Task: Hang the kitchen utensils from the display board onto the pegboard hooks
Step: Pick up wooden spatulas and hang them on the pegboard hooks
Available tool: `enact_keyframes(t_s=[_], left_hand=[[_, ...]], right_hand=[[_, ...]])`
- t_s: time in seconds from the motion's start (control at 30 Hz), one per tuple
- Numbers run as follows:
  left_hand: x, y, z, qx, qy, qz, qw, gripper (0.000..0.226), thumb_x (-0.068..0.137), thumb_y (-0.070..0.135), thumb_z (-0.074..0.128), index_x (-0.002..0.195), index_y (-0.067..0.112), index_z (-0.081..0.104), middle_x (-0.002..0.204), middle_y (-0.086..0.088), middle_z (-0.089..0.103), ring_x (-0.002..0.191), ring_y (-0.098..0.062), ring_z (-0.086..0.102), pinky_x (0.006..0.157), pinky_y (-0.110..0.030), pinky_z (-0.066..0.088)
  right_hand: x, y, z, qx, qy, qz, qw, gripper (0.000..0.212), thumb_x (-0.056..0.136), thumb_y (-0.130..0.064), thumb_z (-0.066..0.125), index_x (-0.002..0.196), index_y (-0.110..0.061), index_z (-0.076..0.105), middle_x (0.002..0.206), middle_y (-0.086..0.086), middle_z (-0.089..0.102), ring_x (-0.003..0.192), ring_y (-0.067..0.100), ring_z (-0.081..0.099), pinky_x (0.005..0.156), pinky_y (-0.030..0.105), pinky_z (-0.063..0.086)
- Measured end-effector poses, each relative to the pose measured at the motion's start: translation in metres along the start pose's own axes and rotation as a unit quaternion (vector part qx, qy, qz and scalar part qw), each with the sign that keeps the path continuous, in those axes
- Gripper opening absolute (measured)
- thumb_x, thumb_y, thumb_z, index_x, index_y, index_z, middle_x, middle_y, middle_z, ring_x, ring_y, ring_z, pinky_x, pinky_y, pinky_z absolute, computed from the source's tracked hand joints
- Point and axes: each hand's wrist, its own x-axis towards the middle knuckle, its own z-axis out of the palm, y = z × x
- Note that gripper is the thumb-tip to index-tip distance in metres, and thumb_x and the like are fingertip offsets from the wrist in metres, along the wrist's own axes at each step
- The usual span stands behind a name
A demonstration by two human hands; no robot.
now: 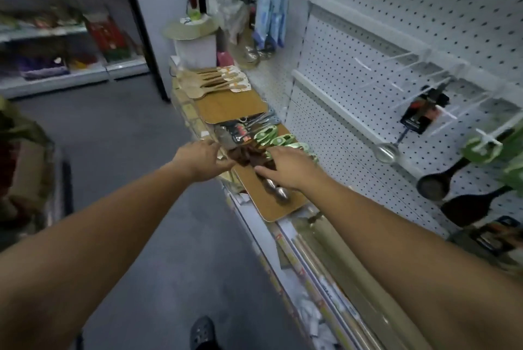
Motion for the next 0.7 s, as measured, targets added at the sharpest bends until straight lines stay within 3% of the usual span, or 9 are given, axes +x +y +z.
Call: enact_keyframes(t_s=[0.1, 0.23, 0.47, 0.7], left_hand=[[0.028, -0.058, -0.001, 0.000, -0.005, -0.015, 1.000, 0.093, 0.076, 0.087, 0.027, 0.131, 0.016, 0.054, 0.137, -0.008, 0.056, 0.121, -0.028, 0.055, 0.097, -0.044, 0.049], [0.074, -0.126, -0.009, -0.003, -0.009, -0.010, 1.000, 0.095, 0.075, 0.088, 0.026, 0.130, 0.016, 0.054, 0.136, -0.007, 0.056, 0.122, -0.028, 0.054, 0.097, -0.045, 0.049], [0.180, -0.223, -0.022, 0.012, -0.005, -0.009, 1.000, 0.084, 0.081, 0.081, 0.033, 0.127, 0.015, 0.057, 0.131, -0.008, 0.059, 0.118, -0.027, 0.056, 0.097, -0.042, 0.048], [0.302, -0.302, -0.023, -0.002, -0.012, -0.030, 0.999, 0.079, 0.086, 0.074, 0.040, 0.136, 0.015, 0.050, 0.139, -0.008, 0.053, 0.126, -0.027, 0.051, 0.100, -0.042, 0.046]], right_hand=[[0.066, -0.040, -0.004, 0.000, -0.004, -0.013, 1.000, 0.071, 0.087, -0.077, 0.037, 0.126, -0.021, 0.055, 0.123, 0.006, 0.064, 0.108, 0.026, 0.061, 0.089, 0.039, 0.052], [0.145, -0.083, -0.016, 0.006, -0.001, -0.014, 1.000, 0.080, 0.090, -0.075, 0.037, 0.146, -0.018, 0.043, 0.147, 0.009, 0.050, 0.128, 0.029, 0.053, 0.104, 0.042, 0.044], [0.285, -0.112, -0.014, 0.002, -0.029, -0.013, 0.999, 0.079, 0.089, -0.077, 0.034, 0.138, -0.016, 0.048, 0.135, 0.010, 0.058, 0.122, 0.029, 0.055, 0.104, 0.046, 0.046], [0.447, -0.109, 0.002, 0.006, -0.042, -0.026, 0.999, 0.083, 0.091, -0.075, 0.036, 0.147, -0.015, 0.041, 0.146, 0.010, 0.051, 0.132, 0.030, 0.049, 0.111, 0.045, 0.037]])
